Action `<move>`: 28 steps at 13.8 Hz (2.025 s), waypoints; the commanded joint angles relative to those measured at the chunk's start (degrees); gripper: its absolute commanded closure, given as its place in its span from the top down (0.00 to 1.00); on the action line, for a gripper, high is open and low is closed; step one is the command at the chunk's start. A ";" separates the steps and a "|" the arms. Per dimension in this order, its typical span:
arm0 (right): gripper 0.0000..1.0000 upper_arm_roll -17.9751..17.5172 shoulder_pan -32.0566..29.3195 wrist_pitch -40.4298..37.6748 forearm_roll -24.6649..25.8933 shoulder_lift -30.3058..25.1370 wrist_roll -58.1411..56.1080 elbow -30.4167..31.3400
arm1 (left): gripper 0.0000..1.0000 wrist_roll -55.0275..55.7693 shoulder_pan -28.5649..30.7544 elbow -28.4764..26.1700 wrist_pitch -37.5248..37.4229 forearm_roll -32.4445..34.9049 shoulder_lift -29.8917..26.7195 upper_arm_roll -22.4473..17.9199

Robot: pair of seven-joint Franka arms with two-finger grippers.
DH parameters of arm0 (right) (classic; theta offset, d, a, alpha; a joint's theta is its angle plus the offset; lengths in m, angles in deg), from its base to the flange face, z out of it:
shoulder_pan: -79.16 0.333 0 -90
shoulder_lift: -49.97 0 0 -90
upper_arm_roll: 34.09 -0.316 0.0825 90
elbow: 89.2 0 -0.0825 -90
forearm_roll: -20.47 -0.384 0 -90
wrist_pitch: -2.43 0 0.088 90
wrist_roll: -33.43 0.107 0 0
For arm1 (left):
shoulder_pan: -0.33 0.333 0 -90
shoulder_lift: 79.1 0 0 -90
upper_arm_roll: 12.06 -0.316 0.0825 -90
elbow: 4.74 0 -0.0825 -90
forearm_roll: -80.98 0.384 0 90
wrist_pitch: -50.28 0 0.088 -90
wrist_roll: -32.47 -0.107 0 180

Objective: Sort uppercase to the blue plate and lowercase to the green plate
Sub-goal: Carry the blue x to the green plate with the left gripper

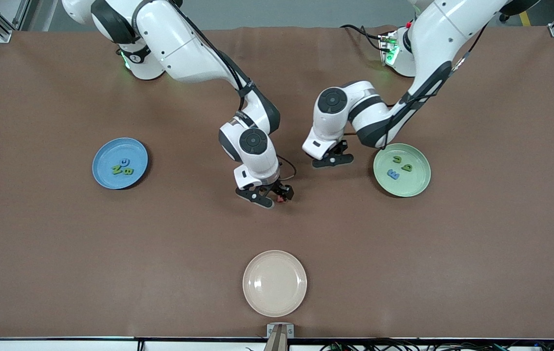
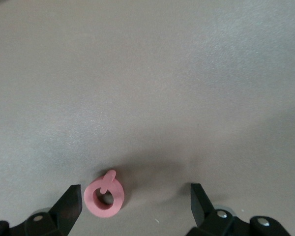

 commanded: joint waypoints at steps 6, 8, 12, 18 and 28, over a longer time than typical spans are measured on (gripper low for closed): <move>0.95 0.46 0.95 -0.02 -0.12 3.03 1.41 -4.54 | 0.10 -10.25 25.72 -13.47 -0.26 0.57 -9.44 15.24; 0.93 0.46 0.95 -0.02 -0.12 3.29 1.41 -4.54 | 0.10 -12.27 33.19 -15.76 -0.17 2.14 -9.53 18.67; 0.85 0.55 1.38 -0.02 0.05 3.64 1.41 -4.54 | 0.10 -16.05 44.99 -19.54 0.09 7.24 -9.44 22.64; 0.77 0.64 1.83 -0.02 0.41 4.43 1.41 -4.54 | 0.11 -17.03 46.85 -20.78 2.80 9.62 -7.78 22.55; 0.23 0.73 1.74 -0.02 0.76 4.96 0.89 -4.45 | 0.14 -16.76 46.68 -19.37 5.54 12.96 -3.47 20.62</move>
